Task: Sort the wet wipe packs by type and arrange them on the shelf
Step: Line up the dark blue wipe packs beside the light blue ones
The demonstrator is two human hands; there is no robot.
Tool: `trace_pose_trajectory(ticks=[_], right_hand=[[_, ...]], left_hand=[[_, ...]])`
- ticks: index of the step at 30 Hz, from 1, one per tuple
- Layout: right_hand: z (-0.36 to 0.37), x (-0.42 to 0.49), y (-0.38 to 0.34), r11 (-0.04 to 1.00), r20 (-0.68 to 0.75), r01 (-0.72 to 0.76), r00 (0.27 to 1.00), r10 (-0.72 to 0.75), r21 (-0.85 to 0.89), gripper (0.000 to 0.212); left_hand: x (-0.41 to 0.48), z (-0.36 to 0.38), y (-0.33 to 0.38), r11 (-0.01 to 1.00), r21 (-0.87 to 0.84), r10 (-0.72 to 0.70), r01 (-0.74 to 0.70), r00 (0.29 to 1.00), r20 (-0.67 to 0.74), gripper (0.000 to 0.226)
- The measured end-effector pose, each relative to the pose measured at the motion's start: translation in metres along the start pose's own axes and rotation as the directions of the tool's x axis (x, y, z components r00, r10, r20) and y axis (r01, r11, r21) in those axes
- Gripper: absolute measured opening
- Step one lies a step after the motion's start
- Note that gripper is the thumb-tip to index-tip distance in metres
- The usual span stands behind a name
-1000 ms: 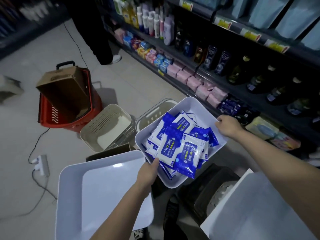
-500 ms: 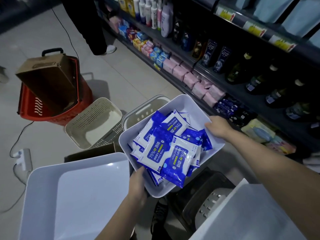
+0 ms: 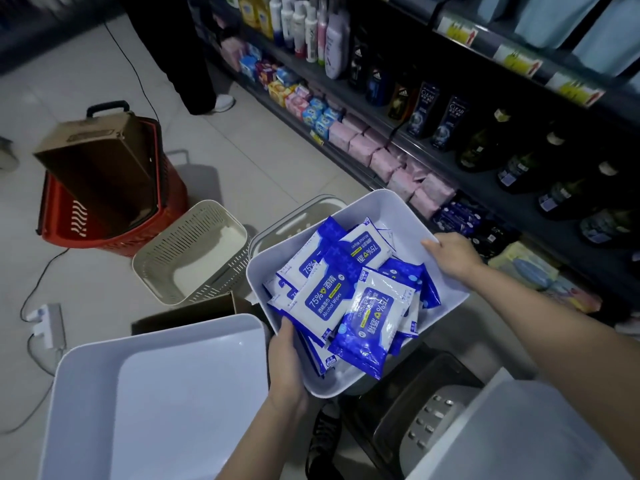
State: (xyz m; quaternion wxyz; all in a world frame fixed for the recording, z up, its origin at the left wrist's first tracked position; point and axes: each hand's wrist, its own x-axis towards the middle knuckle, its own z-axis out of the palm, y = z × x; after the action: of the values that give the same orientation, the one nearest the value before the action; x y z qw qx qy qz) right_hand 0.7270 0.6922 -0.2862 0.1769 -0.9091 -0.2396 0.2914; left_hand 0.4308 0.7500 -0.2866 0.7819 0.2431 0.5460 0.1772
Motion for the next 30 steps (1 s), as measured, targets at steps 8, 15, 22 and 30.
trace_pose_trajectory(ticks=[8,15,22,30], right_hand=[[-0.061,-0.046,-0.020,0.994,-0.069,-0.033,0.997,0.040,0.105,0.034],[-0.106,-0.109,-0.063,0.996,-0.171,0.037,0.985,-0.024,0.077,0.040],[-0.130,-0.192,-0.096,0.991,-0.327,0.033,0.945,0.011,0.127,0.043],[-0.137,-0.336,-0.093,0.986,-0.501,-0.061,0.855,0.134,0.158,0.037]], left_hand=[[-0.025,0.015,0.051,0.974,0.169,0.130,-0.153,0.982,0.137,0.042],[-0.061,0.003,0.113,0.974,0.164,0.118,-0.157,0.967,0.225,0.042],[-0.117,-0.009,0.173,0.946,0.210,0.147,-0.248,0.903,0.404,0.045],[-0.200,-0.035,0.183,0.908,0.290,0.070,-0.303,0.792,0.607,0.039]])
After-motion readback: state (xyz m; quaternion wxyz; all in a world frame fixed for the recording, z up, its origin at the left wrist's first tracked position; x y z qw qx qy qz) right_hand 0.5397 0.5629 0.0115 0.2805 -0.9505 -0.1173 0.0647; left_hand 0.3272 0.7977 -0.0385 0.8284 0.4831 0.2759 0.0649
